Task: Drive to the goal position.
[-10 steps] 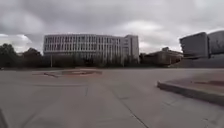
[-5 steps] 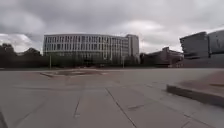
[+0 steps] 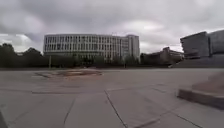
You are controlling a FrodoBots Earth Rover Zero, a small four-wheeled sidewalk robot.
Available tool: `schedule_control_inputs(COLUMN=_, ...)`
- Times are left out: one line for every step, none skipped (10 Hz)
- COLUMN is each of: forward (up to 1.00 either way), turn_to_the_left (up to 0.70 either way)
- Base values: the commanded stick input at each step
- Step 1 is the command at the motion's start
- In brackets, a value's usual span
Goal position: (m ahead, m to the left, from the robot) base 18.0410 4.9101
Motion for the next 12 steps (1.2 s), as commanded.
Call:
schedule_control_inputs(forward=1.0, turn_to_the_left=-0.27)
schedule_control_inputs(forward=1.0, turn_to_the_left=-0.02)
schedule_control_inputs(forward=1.0, turn_to_the_left=0.04)
schedule_control_inputs(forward=1.0, turn_to_the_left=0.0)
schedule_control_inputs(forward=1.0, turn_to_the_left=0.0)
schedule_control_inputs(forward=1.0, turn_to_the_left=0.0)
schedule_control_inputs(forward=1.0, turn_to_the_left=0.0)
schedule_control_inputs(forward=1.0, turn_to_the_left=0.0)
schedule_control_inputs(forward=1.0, turn_to_the_left=0.0)
schedule_control_inputs(forward=1.0, turn_to_the_left=0.0)
schedule_control_inputs(forward=1.0, turn_to_the_left=0.0)
schedule_control_inputs(forward=1.0, turn_to_the_left=0.0)
